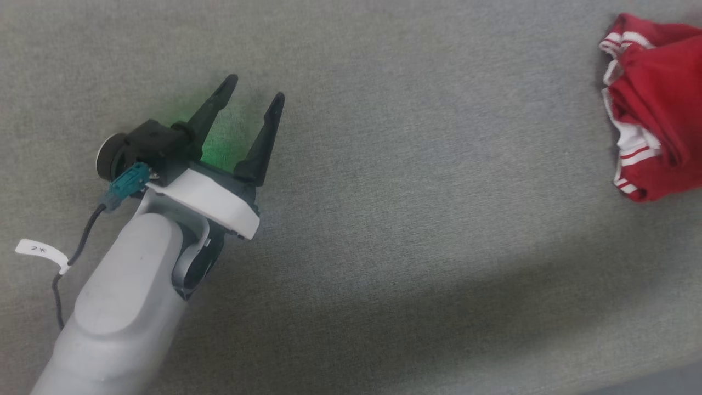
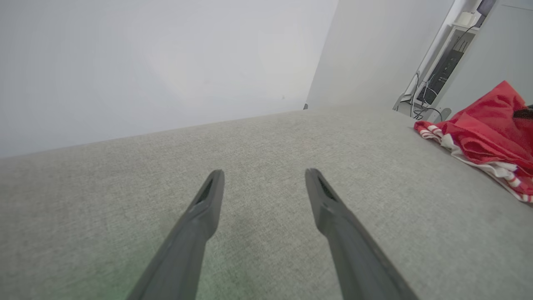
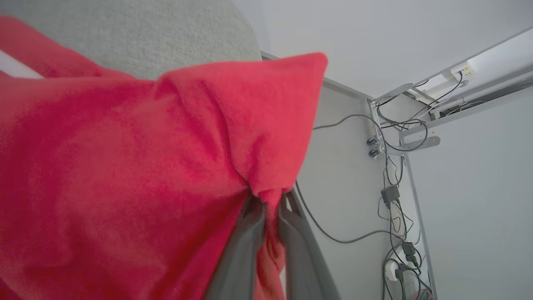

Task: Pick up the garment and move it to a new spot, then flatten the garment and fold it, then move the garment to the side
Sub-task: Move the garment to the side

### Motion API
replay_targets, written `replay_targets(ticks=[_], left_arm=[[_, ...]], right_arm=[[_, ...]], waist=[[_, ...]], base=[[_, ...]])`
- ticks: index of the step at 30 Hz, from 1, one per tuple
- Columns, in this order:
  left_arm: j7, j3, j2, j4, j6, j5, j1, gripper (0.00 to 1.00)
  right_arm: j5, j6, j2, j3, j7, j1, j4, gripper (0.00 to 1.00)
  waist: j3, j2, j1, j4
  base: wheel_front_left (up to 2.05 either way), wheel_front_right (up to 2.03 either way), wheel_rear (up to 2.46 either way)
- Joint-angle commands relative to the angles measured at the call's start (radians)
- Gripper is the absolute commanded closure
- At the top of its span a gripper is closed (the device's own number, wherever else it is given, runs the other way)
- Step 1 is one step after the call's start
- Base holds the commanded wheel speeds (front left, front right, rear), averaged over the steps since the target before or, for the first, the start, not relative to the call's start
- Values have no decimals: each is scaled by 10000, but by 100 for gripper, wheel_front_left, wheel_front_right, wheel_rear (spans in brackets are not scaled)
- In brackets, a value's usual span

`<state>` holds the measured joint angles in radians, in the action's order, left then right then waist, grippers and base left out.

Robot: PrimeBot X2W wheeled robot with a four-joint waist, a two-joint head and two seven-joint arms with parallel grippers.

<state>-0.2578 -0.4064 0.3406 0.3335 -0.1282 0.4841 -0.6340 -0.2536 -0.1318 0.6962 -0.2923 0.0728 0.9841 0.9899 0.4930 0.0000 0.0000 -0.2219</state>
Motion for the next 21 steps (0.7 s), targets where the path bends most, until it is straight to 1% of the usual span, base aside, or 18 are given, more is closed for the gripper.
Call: replay_targets(ticks=[1, 9, 10, 11, 12, 13, 14, 15, 21], left_arm=[[-34, -73, 41, 51, -21, 62, -205, 0], [-75, -439, 96, 316, -20, 268, -675, 0], [-76, -467, 97, 350, -16, 297, -698, 0], [-62, -476, 99, 382, -13, 314, -714, 0], [-65, -478, 105, 408, -13, 339, -730, 0], [-68, -477, 119, 425, -13, 373, -737, 0], [-71, -468, 141, 435, -13, 407, -725, 0], [-73, -424, 147, 422, -13, 424, -697, 0], [-77, 6, 142, 154, -15, 426, -233, 0]], right_arm=[[143, 23, -97, -62, -183, 200, 239, 100], [758, 22, -586, 14, -793, 851, 1793, 100], [811, 23, -656, 23, -844, 915, 1948, 93], [858, 23, -712, 27, -901, 982, 2056, 83], [917, 23, -738, 40, -949, 1076, 2155, 66], [924, 22, -786, 65, -990, 1139, 2257, 56], [963, 23, -809, 76, -1010, 1180, 2331, 34], [964, 23, -872, 56, -996, 1198, 2398, 0], [684, 23, -1052, 21, -983, 1375, 2594, 0]], waist=[[226, 0, 0, 53], [528, 0, 0, 225], [530, 0, 0, 245], [527, 0, 0, 265], [517, 0, 0, 284], [496, 0, 0, 301], [460, 0, 0, 321], [409, 0, 0, 343], [-99, 0, 0, 500]], base=[[0, 0, 0], [0, 0, 0], [0, 0, 0], [0, 0, 0], [0, 0, 0], [0, 0, 0], [0, 0, 0], [0, 0, 0], [0, 0, 0]])
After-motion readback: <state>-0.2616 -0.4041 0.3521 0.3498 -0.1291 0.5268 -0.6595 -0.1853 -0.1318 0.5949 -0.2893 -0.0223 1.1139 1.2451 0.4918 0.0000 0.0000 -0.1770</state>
